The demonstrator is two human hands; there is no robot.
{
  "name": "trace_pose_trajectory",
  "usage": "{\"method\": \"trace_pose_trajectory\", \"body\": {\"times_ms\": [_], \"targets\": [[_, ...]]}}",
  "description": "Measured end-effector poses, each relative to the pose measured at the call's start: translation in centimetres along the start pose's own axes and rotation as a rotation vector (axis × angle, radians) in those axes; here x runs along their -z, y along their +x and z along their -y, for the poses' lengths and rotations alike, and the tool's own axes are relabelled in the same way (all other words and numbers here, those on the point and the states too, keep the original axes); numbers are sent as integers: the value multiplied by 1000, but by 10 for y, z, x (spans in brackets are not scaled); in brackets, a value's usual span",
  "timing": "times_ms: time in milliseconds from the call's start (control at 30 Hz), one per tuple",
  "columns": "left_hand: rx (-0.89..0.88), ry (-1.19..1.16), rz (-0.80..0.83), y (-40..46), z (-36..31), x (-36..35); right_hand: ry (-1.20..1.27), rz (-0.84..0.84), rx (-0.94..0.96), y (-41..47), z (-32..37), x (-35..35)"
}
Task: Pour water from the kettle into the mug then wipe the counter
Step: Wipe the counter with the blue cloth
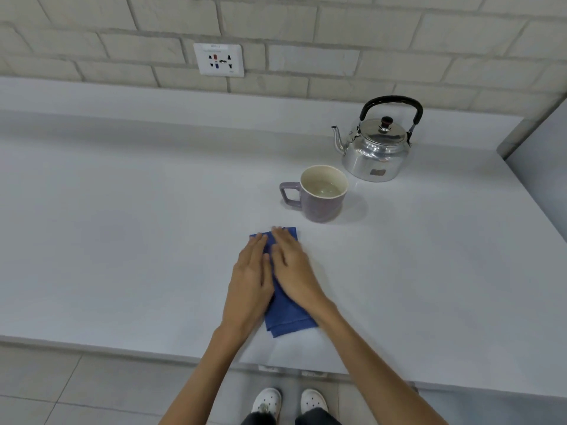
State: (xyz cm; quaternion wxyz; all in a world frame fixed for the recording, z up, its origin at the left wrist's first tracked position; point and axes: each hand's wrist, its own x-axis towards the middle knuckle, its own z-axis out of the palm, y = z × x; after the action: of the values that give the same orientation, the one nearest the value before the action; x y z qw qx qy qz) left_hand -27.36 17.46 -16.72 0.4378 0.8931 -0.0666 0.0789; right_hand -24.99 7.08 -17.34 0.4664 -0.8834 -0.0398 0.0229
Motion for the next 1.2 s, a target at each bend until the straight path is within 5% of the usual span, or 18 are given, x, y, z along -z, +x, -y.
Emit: {"method": "trace_pose_trajectory", "body": {"times_ms": [167, 333, 500, 600, 767, 967, 1067, 1200], "targets": [[110, 462, 185, 7, -17, -42, 19, -285, -154, -20, -30, 55], [175, 581, 207, -7, -23, -44, -105, -37, -48, 7, -31, 50], [386, 265, 107, -44, -40, -22, -468, 314, 46, 58, -8, 36], [587, -152, 117, -39, -42, -10, -332, 433, -45, 77, 4, 38], [713, -349, 119, -24, -14, 31, -170, 432, 15, 93, 27, 31], [679, -52, 191, -20, 10, 54, -219, 425, 46, 95, 37, -5], [499, 380, 139, -27, 7, 50, -404, 293, 107, 94, 31, -11], [233, 557, 151, -29, 4, 30, -432, 58, 333, 81, 28, -12]]}}
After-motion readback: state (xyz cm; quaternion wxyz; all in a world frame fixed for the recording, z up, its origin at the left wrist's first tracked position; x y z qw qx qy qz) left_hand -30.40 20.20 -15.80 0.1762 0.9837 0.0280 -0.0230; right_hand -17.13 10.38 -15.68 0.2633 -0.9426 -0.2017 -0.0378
